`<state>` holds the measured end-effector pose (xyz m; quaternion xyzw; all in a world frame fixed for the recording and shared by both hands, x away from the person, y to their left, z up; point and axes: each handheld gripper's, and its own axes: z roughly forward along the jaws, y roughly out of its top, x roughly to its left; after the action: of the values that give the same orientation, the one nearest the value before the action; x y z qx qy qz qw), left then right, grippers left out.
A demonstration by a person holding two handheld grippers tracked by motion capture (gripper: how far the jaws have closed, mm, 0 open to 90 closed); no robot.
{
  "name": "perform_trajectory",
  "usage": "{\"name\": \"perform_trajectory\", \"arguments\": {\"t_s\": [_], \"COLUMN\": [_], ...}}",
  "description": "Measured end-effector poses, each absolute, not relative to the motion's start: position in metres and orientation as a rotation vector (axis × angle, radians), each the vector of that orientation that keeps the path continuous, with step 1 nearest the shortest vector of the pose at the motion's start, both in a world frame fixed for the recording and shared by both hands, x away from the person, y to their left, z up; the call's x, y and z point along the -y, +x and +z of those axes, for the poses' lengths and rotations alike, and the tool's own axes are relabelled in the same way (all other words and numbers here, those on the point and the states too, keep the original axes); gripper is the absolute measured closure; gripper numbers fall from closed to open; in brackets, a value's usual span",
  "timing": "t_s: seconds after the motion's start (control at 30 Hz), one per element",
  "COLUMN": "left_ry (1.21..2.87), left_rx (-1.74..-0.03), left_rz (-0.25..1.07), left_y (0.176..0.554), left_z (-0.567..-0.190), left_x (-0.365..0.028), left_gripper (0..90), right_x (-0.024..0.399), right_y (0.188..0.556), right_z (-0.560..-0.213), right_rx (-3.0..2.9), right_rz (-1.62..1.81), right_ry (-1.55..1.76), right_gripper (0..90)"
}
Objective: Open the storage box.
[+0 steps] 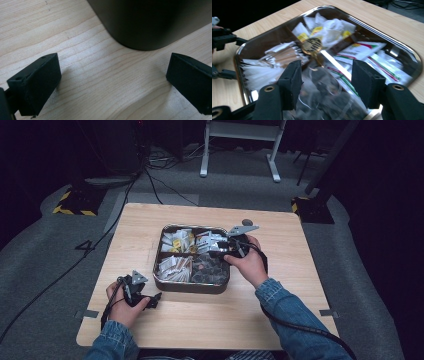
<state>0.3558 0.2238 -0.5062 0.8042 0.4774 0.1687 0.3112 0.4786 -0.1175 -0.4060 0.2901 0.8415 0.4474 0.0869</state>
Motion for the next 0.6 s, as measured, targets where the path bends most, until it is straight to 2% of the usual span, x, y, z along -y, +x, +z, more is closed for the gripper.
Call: {"name": "perform_trajectory", "arguments": {"t_s": [0.6], "left_ry": [2.127], "left_rx": [-1.250], "left_rz": [0.447], "left_y": [0.354], "left_z": [-0.506], "left_x": [-0.221], "left_gripper": [0.4], "right_x": [0.060], "right_y": [0.500], "right_z": [-0.420], "right_rx": [-2.586], "right_rz": [1.255], "right_ry": [0.802], "right_gripper": [45.5]}}
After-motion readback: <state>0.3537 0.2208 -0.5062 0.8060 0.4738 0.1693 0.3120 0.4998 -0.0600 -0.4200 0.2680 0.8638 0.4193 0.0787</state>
